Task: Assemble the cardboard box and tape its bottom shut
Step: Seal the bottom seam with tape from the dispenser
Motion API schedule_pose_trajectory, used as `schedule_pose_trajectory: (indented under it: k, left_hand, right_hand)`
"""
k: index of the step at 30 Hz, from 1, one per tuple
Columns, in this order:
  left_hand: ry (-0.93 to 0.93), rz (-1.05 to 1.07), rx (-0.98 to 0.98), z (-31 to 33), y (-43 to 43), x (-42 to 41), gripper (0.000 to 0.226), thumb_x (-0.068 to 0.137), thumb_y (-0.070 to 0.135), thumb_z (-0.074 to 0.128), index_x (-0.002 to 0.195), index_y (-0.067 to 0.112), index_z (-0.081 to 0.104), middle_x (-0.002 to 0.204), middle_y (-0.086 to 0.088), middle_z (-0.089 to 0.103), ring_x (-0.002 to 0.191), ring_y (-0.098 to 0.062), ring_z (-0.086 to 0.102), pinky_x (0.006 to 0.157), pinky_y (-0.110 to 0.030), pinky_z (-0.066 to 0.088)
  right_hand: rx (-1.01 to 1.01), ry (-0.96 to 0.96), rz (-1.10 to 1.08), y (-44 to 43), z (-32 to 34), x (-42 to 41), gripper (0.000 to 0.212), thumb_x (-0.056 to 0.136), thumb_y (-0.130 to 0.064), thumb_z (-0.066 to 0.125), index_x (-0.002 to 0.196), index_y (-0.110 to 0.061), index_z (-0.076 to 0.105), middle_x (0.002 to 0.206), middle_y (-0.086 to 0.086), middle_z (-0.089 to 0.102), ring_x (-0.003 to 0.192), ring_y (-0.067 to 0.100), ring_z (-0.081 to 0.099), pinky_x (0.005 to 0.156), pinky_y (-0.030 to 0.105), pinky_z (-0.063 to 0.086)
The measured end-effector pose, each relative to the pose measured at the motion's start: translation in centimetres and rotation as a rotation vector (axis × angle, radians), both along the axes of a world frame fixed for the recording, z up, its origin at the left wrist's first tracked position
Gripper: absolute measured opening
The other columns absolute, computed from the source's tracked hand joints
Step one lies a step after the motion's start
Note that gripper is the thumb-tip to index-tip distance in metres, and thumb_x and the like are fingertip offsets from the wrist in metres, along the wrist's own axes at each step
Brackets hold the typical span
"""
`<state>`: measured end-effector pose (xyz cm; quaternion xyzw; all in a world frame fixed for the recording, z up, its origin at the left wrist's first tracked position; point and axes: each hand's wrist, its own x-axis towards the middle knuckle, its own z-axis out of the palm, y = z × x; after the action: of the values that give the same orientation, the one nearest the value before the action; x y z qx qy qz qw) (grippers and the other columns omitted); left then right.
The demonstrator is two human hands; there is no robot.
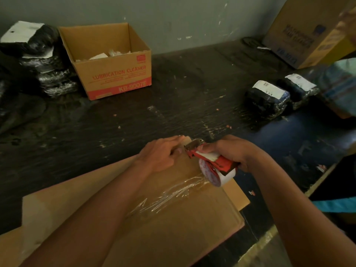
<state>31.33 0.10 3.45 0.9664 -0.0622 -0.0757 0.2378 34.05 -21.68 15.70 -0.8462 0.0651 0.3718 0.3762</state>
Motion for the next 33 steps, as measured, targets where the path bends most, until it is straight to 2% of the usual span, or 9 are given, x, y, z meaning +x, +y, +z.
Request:
schedule_pose_trajectory:
  k: [4,6,9,13,17,20,23,30,33]
  left_hand:
    - [-0.038,-0.017,0.015,0.1,0.0,-0.2,0.052,0.106,0.043,0.042,0.157,0.038,0.033,0.162,0.012,0.036,0.141,-0.021,0.047,0.111,-0.051,0.043]
    - [-0.047,-0.029,0.037,0.3,0.0,-0.3,0.05,0.106,0.041,0.042,0.156,0.038,0.036,0.162,0.013,0.035,0.141,-0.021,0.046,0.109,-0.05,0.043]
    - [-0.033,-0.024,0.072,0.4,-0.1,-0.3,0.052,0.107,0.042,0.038,0.158,0.039,0.028,0.164,0.011,0.031,0.145,-0.023,0.042,0.111,-0.052,0.039]
    - [-0.004,-0.019,0.085,0.3,-0.2,-0.3,0.052,0.109,0.039,0.034,0.159,0.038,0.023,0.165,0.01,0.028,0.148,-0.023,0.035,0.117,-0.053,0.031]
    - [-0.087,-0.038,-0.014,0.3,-0.2,-0.3,0.049,0.11,0.03,0.034,0.159,0.027,0.03,0.166,0.007,0.029,0.152,-0.016,0.027,0.123,-0.047,0.026]
    - [-0.181,-0.188,-0.034,-0.2,-0.4,-0.3,0.052,0.109,0.021,0.035,0.16,0.02,0.025,0.167,0.002,0.024,0.155,-0.012,0.017,0.127,-0.042,0.017]
    - [-0.145,-0.311,0.031,-0.7,-0.3,0.0,0.052,0.107,0.017,0.036,0.159,0.021,0.028,0.166,0.003,0.025,0.155,-0.013,0.015,0.128,-0.044,0.014]
    - [-0.14,-0.31,0.063,-0.8,0.0,0.0,0.053,0.107,0.023,0.037,0.159,0.024,0.027,0.166,0.008,0.023,0.155,-0.008,0.011,0.127,-0.046,0.015]
    - [-0.135,-0.317,0.062,-0.6,0.0,0.0,0.056,0.106,0.038,0.036,0.16,0.026,0.026,0.166,0.008,0.023,0.155,-0.009,0.011,0.127,-0.048,0.015]
  right_hand:
    - [-0.024,0.003,0.015,0.4,-0.2,-0.3,0.052,0.084,-0.044,0.081,0.118,-0.007,0.067,0.101,0.014,0.079,0.089,0.029,0.078,0.078,0.038,0.061]
    - [-0.042,0.009,0.039,0.4,-0.1,-0.6,0.048,0.087,-0.043,0.078,0.118,-0.008,0.068,0.102,0.013,0.078,0.091,0.028,0.078,0.083,0.04,0.062]
    - [-0.05,0.038,0.078,-0.6,0.3,-1.0,0.044,0.088,-0.041,0.077,0.115,-0.007,0.071,0.102,0.014,0.08,0.095,0.029,0.078,0.093,0.044,0.061]
    - [-0.042,0.025,0.051,-1.5,0.6,-2.0,0.043,0.087,-0.043,0.078,0.111,-0.008,0.073,0.097,0.012,0.08,0.087,0.026,0.078,0.077,0.036,0.061]
    - [-0.056,0.0,0.044,-1.3,0.0,-2.6,0.046,0.086,-0.044,0.079,0.114,-0.008,0.07,0.1,0.013,0.078,0.091,0.029,0.077,0.083,0.04,0.061]
    - [-0.037,0.021,0.033,-1.4,0.1,-2.8,0.044,0.088,-0.041,0.077,0.113,-0.005,0.071,0.099,0.014,0.078,0.091,0.03,0.077,0.077,0.036,0.059]
    - [-0.006,0.03,0.019,-1.7,0.2,-2.9,0.043,0.09,-0.04,0.076,0.113,-0.004,0.073,0.098,0.015,0.079,0.091,0.029,0.077,0.074,0.034,0.058]
    - [-0.04,0.025,0.033,-1.9,0.6,-3.1,0.043,0.089,-0.044,0.075,0.11,-0.007,0.074,0.097,0.012,0.08,0.086,0.026,0.078,0.071,0.033,0.059]
    - [-0.034,0.049,0.031,-2.6,1.1,-3.3,0.042,0.09,-0.044,0.075,0.109,-0.006,0.074,0.095,0.012,0.08,0.081,0.024,0.077,0.067,0.032,0.057]
